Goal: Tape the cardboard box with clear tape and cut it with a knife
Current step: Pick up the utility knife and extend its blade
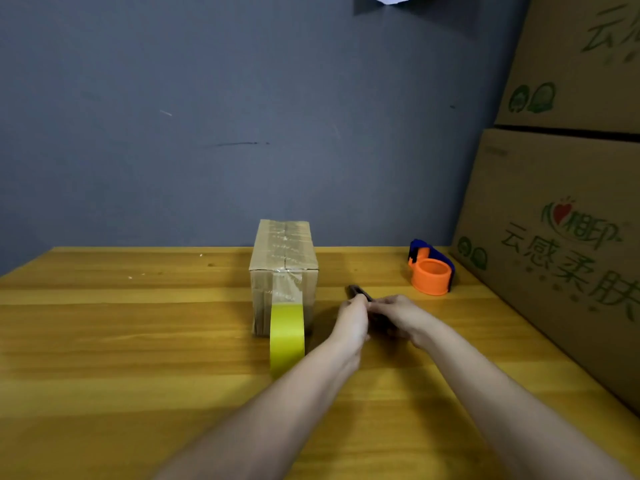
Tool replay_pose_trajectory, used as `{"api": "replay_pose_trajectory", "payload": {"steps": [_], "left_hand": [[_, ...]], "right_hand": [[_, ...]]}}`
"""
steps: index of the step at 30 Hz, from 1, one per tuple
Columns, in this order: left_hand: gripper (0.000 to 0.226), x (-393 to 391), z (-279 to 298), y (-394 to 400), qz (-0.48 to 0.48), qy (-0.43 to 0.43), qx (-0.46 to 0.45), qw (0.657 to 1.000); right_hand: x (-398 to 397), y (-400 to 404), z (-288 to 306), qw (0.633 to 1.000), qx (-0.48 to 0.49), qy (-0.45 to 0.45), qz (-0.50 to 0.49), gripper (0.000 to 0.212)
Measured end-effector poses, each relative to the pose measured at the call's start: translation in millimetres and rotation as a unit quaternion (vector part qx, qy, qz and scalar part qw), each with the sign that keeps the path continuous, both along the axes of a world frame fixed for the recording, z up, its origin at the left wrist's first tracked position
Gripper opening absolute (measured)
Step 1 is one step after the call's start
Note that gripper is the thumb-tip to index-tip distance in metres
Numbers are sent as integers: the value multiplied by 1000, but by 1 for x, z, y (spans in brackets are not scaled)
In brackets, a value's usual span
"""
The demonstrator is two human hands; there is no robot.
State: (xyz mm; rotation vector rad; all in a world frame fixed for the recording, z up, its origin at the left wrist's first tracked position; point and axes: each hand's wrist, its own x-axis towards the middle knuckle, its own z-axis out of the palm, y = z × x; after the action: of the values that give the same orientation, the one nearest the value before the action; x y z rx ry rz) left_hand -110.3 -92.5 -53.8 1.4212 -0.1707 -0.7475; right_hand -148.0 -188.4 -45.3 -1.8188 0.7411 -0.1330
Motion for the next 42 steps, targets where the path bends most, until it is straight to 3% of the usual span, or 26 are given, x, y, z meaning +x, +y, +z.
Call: {"api": "replay_pose_trajectory", "payload": {"steps": [4,6,8,11,15,20,27,35,42], "left_hand": [[26,-5,-15,-1,-13,-72,-28,997],[34,-4,-23,-5,-18,-102,-39,994],[21,-6,-26,-5,-24,-117,-70,990],[24,-6,-29,-4,-16,-131,-126,983],[28,-4,-31,0,-55,-129,-145,979],[22,1,-36,1,-45,-107,-185,976],[28,1,-35,3,-44,-97,-197,975],[31,-7,-32,7,-97,-132,-185,969],[31,-10,-30,9,-117,-160,-176,964]], "right_hand": [[-26,-7,-11,963,216,-158,-42,14],[-39,-3,-19,947,239,-213,-33,12],[-49,2,-25,944,218,-246,-6,17],[-57,5,-27,958,167,-225,60,26],[-62,2,-24,936,254,-183,158,29],[-62,-4,-28,917,279,-190,212,40],[-57,-5,-33,950,159,-205,171,20],[-53,4,-31,978,-1,-203,42,34],[-51,9,-32,965,55,-238,97,14]]}}
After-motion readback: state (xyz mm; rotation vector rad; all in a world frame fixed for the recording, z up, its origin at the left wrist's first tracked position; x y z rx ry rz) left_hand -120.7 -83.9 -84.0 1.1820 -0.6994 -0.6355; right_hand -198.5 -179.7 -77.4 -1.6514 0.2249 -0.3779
